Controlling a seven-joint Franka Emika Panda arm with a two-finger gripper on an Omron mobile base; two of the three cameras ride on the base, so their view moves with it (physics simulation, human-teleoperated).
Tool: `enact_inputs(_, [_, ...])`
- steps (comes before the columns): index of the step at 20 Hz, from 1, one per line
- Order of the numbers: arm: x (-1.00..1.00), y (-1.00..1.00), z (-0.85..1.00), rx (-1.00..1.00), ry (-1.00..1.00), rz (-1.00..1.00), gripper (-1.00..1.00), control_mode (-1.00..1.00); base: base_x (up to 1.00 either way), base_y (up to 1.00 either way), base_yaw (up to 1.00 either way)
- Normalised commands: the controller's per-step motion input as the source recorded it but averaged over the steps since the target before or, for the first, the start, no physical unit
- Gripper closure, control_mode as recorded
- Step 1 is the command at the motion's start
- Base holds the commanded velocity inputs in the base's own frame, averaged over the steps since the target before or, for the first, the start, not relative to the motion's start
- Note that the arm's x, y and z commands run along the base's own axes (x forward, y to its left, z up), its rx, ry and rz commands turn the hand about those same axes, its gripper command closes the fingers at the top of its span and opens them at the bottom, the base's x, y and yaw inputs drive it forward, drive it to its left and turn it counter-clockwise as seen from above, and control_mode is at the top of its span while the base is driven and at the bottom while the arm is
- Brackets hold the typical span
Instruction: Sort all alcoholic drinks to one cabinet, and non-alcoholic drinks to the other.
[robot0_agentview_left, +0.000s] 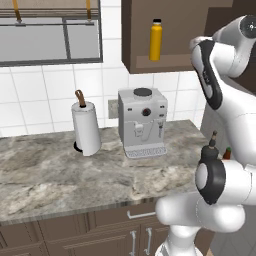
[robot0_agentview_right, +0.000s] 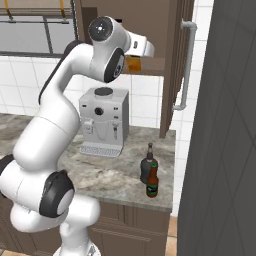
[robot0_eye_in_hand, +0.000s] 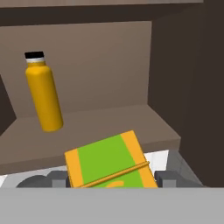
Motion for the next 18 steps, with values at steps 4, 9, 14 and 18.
enact_inputs(4, [0.19, 0.0, 0.01, 0.01, 0.01, 0.0, 1.0, -1.0, 0.0, 0.0, 0.0])
enact_inputs(9, [0.18, 0.0, 0.0, 0.04, 0.01, 0.0, 1.0, -1.0, 0.0, 0.0, 0.0])
enact_inputs(14, [0.2, 0.01, 0.0, 0.04, 0.01, 0.0, 1.0, -1.0, 0.0, 0.0, 0.0])
enact_inputs(18, [0.21, 0.01, 0.0, 0.04, 0.0, 0.0, 1.0, -1.0, 0.0, 0.0, 0.0])
